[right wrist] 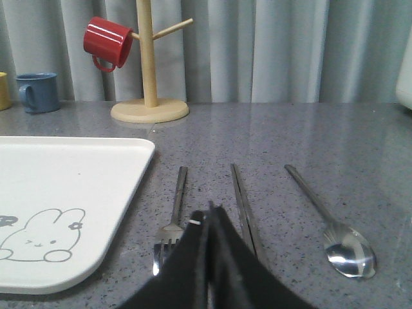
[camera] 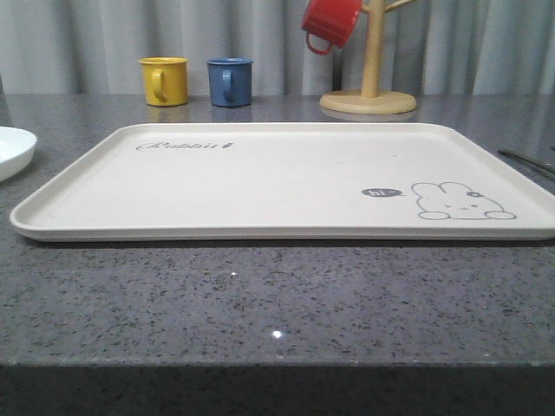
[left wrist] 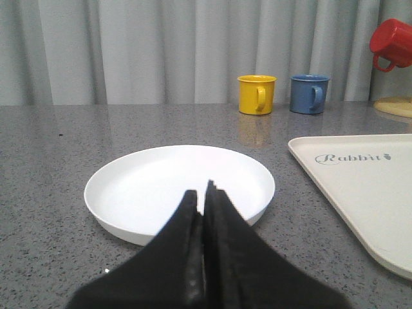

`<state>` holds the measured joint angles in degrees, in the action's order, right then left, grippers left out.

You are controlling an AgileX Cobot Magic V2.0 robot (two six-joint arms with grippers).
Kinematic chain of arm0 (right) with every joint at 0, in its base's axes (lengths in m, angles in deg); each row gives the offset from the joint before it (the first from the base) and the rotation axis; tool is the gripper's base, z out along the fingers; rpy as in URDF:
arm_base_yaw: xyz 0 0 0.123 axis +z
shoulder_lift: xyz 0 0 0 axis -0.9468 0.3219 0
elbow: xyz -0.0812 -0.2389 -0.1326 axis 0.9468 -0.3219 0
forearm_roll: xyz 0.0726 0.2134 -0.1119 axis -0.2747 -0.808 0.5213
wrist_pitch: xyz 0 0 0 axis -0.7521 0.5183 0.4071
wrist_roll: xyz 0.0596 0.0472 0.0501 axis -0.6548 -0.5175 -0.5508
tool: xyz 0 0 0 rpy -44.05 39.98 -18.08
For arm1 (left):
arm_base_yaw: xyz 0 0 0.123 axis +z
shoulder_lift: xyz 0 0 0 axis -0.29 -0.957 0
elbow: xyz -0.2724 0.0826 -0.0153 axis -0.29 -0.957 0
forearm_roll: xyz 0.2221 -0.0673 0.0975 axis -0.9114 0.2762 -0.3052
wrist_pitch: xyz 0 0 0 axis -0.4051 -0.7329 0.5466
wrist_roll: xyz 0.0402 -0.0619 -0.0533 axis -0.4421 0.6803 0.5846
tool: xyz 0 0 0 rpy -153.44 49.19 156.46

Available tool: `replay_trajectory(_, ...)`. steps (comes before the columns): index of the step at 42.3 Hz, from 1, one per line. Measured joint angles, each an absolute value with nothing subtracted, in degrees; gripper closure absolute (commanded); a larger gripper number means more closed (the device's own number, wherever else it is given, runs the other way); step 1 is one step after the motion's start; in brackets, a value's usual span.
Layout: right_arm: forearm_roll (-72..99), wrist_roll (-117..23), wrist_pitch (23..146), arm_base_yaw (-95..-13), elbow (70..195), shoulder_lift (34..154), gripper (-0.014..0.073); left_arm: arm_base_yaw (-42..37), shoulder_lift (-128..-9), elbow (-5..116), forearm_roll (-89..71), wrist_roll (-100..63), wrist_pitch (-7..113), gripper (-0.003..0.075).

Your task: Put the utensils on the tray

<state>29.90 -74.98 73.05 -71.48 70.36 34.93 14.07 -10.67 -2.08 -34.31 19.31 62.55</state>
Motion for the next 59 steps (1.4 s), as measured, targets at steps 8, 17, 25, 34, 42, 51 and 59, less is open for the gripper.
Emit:
replay_trajectory(8,29.9,-75.0,73.0,-71.5,70.4,34.9,0.0661,14.1,-10.7,-2.1,-34.3,19.3,62.6,0.0740)
replay_trajectory(17,29.9,-75.0,73.0,-71.5,70.4,34.9,0.0661,14.1,-10.7,-2.1,-34.3,19.3,62.6,0.0740)
replay_trajectory(25,29.9,-75.0,71.9,-71.5,70.4,34.9,0.0661,14.1,-10.7,-2.1,-34.3,19.3,63.6,0.0740)
replay_trajectory(34,29.8,-75.0,73.5,-71.5,72.3,34.9,0.0661,14.1,-10.7,-1.4,-34.3,19.3,68.0,0.0740)
replay_trajectory(42,29.7,-75.0,82.9,-71.5,85.3,35.1,0.0661,14.1,-10.7,9.7,-34.3,19.3,63.1,0.0740)
replay_trajectory(51,29.6,-75.0,93.2,-71.5,100.0,43.8,0.0661,14.1,-18.0,27.7,-34.3,19.3,49.8,0.0740)
replay_trajectory(59,29.6,-75.0,100.1,-71.5,106.0,52.8,0.0661,14.1,-27.2,36.5,-34.3,19.3,38.6,0.0740)
